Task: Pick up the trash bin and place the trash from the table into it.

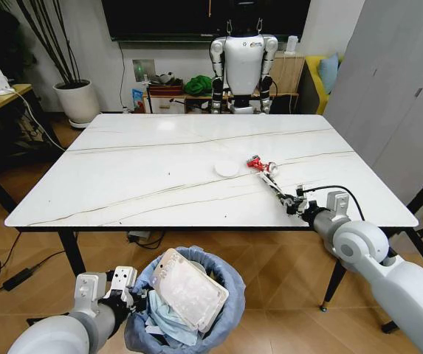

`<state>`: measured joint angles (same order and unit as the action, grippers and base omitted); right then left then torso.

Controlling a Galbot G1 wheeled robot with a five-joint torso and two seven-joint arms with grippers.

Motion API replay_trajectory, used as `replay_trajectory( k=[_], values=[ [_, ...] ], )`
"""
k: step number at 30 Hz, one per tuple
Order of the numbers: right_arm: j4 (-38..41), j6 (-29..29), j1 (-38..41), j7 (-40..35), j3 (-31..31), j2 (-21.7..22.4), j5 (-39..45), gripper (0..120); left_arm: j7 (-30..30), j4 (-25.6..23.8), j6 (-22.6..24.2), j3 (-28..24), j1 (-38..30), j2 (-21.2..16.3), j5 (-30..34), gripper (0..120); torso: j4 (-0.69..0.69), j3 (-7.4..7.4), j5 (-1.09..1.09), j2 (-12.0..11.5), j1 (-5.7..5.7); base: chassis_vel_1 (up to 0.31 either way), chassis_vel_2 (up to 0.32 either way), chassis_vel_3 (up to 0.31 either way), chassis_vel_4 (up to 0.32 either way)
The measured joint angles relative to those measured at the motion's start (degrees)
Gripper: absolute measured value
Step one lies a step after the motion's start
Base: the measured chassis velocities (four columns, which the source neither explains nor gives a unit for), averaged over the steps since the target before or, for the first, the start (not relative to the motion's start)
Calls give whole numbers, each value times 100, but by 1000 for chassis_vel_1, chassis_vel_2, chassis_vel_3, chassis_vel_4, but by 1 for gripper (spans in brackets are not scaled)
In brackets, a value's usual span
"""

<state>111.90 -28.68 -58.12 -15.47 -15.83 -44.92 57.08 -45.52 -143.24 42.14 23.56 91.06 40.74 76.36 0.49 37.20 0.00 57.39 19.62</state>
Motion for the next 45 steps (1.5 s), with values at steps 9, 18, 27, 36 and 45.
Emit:
replay_trajectory(
  k=[9, 18, 27, 36, 45],
  values=[
    [229, 64, -216, -53, -447, -79, 76, 0, -8, 0, 0, 63, 5, -103, 83, 0, 1, 0, 0, 1, 0, 0, 0, 0, 0],
    [398, 60, -217, 58, -600, -95, 146, 0, -8, 0, 0, 74, 23, -120, 105, 0, 0, 0, 0, 1, 0, 0, 0, 0, 0],
    [942, 90, -319, 271, -672, 22, 293, 0, -31, 0, 0, 60, 27, -60, 68, 0, 0, 0, 0, 1, 0, 0, 0, 0, 0],
    [2062, 290, -1172, 1484, -1128, 271, 442, 0, -138, 0, 0, 76, -42, -25, 93, 0, 1, 0, 0, 1, 0, 0, 0, 0, 0],
    [2633, 367, -1661, 2254, -897, 383, 24, 0, -293, 0, 0, 79, -219, -59, 281, 0, 0, 0, 0, 1, 0, 0, 0, 0, 0]
  ],
)
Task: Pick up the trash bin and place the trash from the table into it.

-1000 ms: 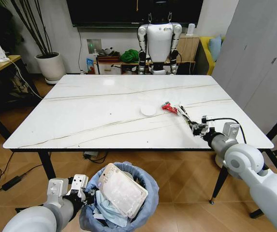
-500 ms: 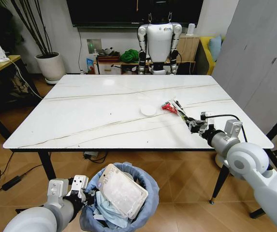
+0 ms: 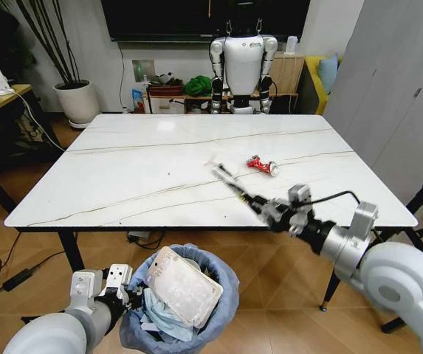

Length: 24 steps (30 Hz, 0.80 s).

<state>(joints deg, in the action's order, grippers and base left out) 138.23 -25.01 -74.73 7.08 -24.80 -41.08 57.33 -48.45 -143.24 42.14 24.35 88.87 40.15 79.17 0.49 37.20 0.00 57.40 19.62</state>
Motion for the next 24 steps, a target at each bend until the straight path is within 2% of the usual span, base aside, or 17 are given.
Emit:
replay_trajectory(
  k=[12, 24],
  values=[
    [394, 112, -381, 765, 172, 208, -572, 0, 0, 0, 0, -162, -182, -17, 84, 0, 0, 0, 0, -1, 0, 0, 0, 0, 0],
    [403, 104, 48, 828, 1250, 522, -945, 0, -5, 0, 0, -192, -193, -12, 101, 0, -1, 0, 0, -1, 0, 0, 0, 0, 0]
  ],
)
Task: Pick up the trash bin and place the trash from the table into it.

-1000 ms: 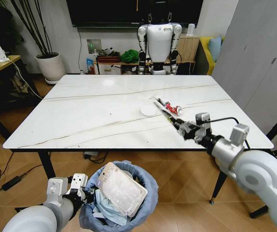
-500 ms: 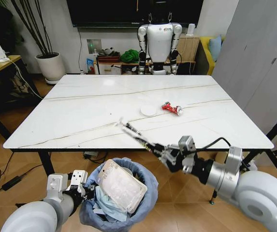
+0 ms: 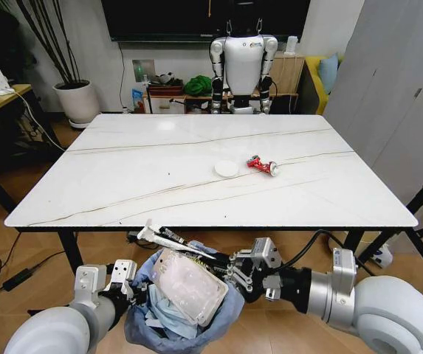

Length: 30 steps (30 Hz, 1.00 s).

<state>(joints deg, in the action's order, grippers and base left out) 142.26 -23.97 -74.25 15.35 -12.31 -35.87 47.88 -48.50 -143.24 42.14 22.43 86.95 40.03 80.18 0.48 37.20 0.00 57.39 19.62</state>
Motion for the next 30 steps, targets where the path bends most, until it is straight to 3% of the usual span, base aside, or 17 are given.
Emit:
replay_trajectory(
  k=[8, 15, 17, 19, 20, 23, 24, 30],
  values=[
    [-191, 4, -35, -195, 363, -18, -203, 0, -2, 0, 0, -12, 1, -3, 0, 0, 1, 0, 0, 0, 0, 0, 0, 0, 0],
    [-286, 12, -63, -221, 488, 1, -366, 29, 4, 0, 0, -10, -42, -15, 29, 0, 1, 0, 0, 0, 0, 0, 0, 0, 0],
    [-292, 12, -63, -215, 493, 2, -372, 30, 4, 0, 0, -10, -46, -15, 34, 0, 1, 0, 0, 0, 0, 0, 0, 0, 0],
    [-318, 12, -49, -196, 512, 5, -377, 44, 9, 0, 0, -10, -66, -18, 52, 0, 1, 0, 0, 0, 0, 0, 0, 0, 0],
    [-318, 12, -49, -196, 512, 5, -377, 44, 9, 0, 0, -10, -66, -18, 52, 0, 1, 0, 0, 0, 0, 0, 0, 0, 0],
    [-368, 22, -47, -215, 480, -8, -366, 59, 12, 0, 0, -3, -63, -22, 61, 0, 1, 0, 0, 0, 0, 0, 0, 0, 0],
    [-368, 22, -47, -215, 480, -8, -366, 59, 12, 0, 0, -3, -63, -22, 61, 0, 1, 0, 0, 0, 0, 0, 0, 0, 0],
    [-419, 87, 143, -695, 299, -114, 54, 82, 13, 0, 0, -1, -27, -10, 60, 0, 1, 0, 0, 0, 0, 0, 0, 0, 0]
  ],
)
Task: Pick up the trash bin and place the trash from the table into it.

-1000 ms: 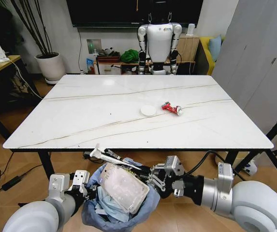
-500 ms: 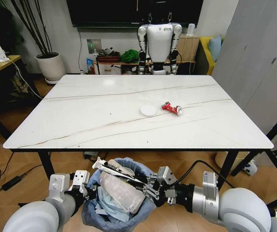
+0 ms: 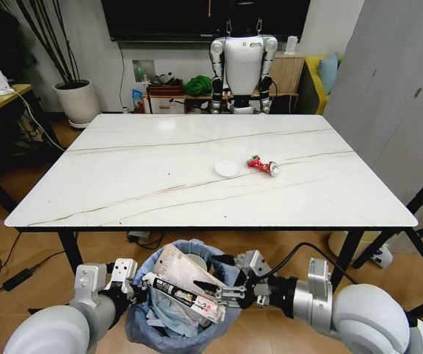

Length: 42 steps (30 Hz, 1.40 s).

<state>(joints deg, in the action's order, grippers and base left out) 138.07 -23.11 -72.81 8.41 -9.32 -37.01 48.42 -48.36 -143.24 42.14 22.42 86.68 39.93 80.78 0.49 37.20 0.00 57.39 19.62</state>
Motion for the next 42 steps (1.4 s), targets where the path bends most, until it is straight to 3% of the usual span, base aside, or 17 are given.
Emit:
replay_trajectory(
  k=[5, 13, 27, 42],
  values=[
    [-111, 24, 200, -968, -279, -177, 551, 98, 6, 0, 0, -2, 75, 21, -47, 0, 0, 0, 0, 0, 0, 0, 0, 0, 0],
    [-750, -98, 941, -2184, -503, -392, 1161, 100, 15, 0, 0, -3, 206, 8, -129, 0, 1, 0, 0, 0, 0, 0, 0, 0, 0],
    [-2742, -348, 2596, -2523, -264, -649, 1642, 100, 33, 0, 0, -20, 315, -81, -165, 0, 1, 0, 2, 0, 2, 0, 0, 0, 0],
    [-3860, -549, 3794, -2865, 452, -1277, 1418, 100, 105, 0, 0, -140, 258, -139, -179, 0, 1, 0, 0, 0, 0, 0, 0, 0, 0]
  ],
)
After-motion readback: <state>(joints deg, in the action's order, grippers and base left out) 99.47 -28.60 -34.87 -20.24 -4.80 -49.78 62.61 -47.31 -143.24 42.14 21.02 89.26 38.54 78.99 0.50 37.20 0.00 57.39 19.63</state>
